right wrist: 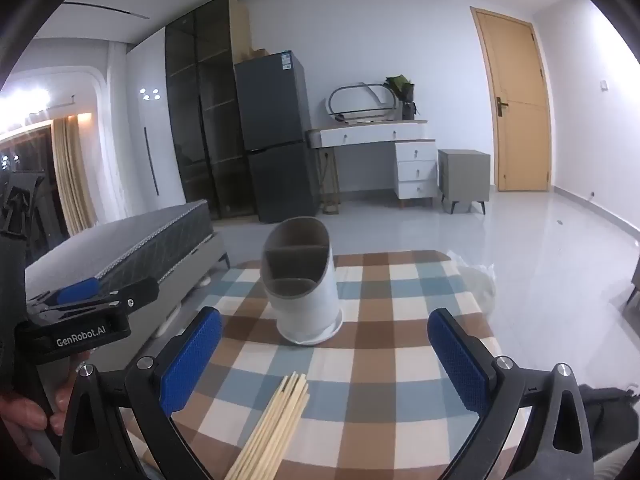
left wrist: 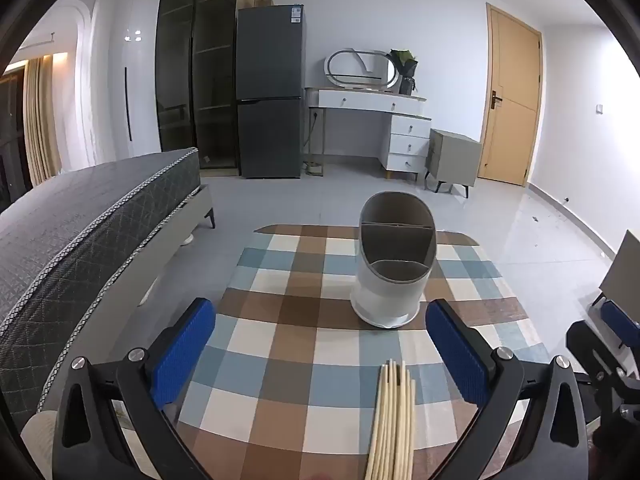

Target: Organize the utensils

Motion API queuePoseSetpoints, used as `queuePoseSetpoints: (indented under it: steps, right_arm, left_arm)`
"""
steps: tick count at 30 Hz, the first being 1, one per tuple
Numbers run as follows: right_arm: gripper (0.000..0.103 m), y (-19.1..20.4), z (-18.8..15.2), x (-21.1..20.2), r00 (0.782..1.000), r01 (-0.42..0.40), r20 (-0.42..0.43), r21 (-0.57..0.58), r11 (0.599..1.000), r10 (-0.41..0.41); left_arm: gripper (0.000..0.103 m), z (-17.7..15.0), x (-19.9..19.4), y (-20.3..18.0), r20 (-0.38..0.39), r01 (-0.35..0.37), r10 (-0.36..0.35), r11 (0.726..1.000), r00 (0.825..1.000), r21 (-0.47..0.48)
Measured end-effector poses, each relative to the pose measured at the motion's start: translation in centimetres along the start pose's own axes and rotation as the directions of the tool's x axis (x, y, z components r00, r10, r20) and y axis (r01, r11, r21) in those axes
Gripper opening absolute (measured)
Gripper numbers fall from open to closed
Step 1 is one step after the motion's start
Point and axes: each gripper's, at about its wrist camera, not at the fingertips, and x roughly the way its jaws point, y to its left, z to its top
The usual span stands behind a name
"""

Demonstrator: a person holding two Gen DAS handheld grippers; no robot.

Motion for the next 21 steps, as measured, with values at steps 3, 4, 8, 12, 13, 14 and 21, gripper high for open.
queuePoseSetpoints:
  steps: [3,4,8,12,13,14,21]
  right_arm:
    - [0.103,0.0,0.0,-0.1,1.000,0.010,0.010,-0.008,1.000,-0.010]
    - [0.103,0.0,0.0,-0.2,1.000,0.013,0.014,-0.010,1.000,-0.013]
    - [0.103,0.5,-0.7,-0.3,1.000,0.021,0.022,-0.012,1.000,-0.021]
    - [0.103,-0.3,0.1,-0.5,1.000,0.017,0.006,0.007,1.000,-0.017]
    - [0.103,-0.2,0.1,-0.6,1.000,0.018,0.007,0.005,1.000,-0.018]
    - [0.103,-0.2,0.0,-0.6,1.000,0.019,0.009,0.004,1.000,-0.019]
    - [0.103,-0.1,0.2,-0.5,1.000,0.022,0.005,-0.002,1.000,-0.022]
  left_arm:
    - [0.102,-0.1,-0.2,0.0,0.000,-0.004,0.004,1.000,1.000,0.005]
    - [0.102,-0.2,-0.2,-0.2,-0.002,-0.003,0.003,1.000,1.000,0.007]
    - [0.102,-0.5,-0.1,-1.1,0.006,-0.006,0.006,1.000,1.000,0.012]
    - [0.102,-0.3,0.1,-0.2,0.002,0.005,-0.005,1.000,1.000,0.012]
    - [0.102,-0.3,0.1,-0.2,0.001,0.006,-0.006,1.000,1.000,0.013]
    - [0.102,-0.3,0.0,-0.1,0.000,0.010,-0.010,1.000,1.000,0.012]
    - [0.102,-0.2,0.1,-0.3,-0.004,0.007,-0.007,1.000,1.000,0.013]
